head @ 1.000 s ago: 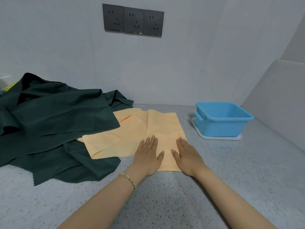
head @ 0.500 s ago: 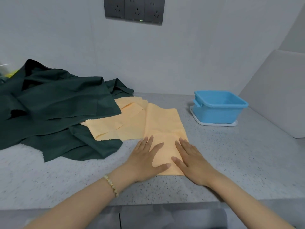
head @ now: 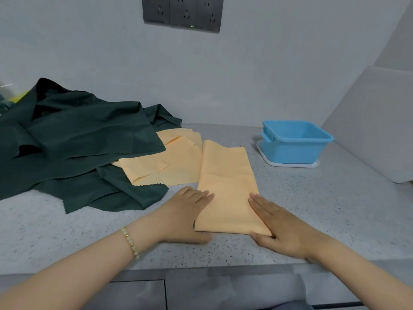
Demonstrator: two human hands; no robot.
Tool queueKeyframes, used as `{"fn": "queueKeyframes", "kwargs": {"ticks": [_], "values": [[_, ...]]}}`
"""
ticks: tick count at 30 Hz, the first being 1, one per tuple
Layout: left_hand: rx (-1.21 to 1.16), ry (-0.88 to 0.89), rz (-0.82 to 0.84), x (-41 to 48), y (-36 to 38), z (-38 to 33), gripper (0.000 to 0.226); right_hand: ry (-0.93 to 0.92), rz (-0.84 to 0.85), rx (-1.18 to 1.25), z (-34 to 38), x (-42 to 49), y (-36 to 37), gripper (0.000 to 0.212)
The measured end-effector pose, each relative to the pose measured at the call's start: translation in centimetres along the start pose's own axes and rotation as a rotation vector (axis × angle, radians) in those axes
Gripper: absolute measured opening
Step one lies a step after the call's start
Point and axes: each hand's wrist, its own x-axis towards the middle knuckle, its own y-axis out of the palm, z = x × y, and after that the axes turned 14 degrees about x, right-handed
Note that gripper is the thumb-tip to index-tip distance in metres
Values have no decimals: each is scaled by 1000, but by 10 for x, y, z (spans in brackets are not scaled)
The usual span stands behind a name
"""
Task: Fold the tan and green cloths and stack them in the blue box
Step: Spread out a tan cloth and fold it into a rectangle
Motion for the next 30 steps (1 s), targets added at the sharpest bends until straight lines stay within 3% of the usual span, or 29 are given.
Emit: {"fn": "queueKeyframes", "kwargs": {"ticks": [6, 9, 13, 16, 19, 22, 26, 30], "values": [[6, 3, -25, 7, -4, 11, 79, -128, -111, -46, -16, 7, -10, 68], [124, 21, -98, 19, -5, 15, 76, -137, -181, 12, -22, 18, -20, 60], [168, -1, -130, 38, -15, 22, 65, -161, -179, -53, -27, 41, -27, 55], [220, -4, -72, 48, -17, 26, 59, -207, -246, -31, -32, 56, -35, 36], [325, 21, 35, 51, -16, 23, 60, -186, -175, 8, -34, 61, -33, 45], [233, 54, 144, 39, -16, 19, 66, -72, -111, 109, -29, 51, -26, 54], [41, 84, 162, 19, -17, 12, 63, -201, -116, 60, -23, 28, -16, 63], [-255, -72, 112, 15, -25, 13, 46, -170, -171, 307, -9, 16, -24, 46]]}}
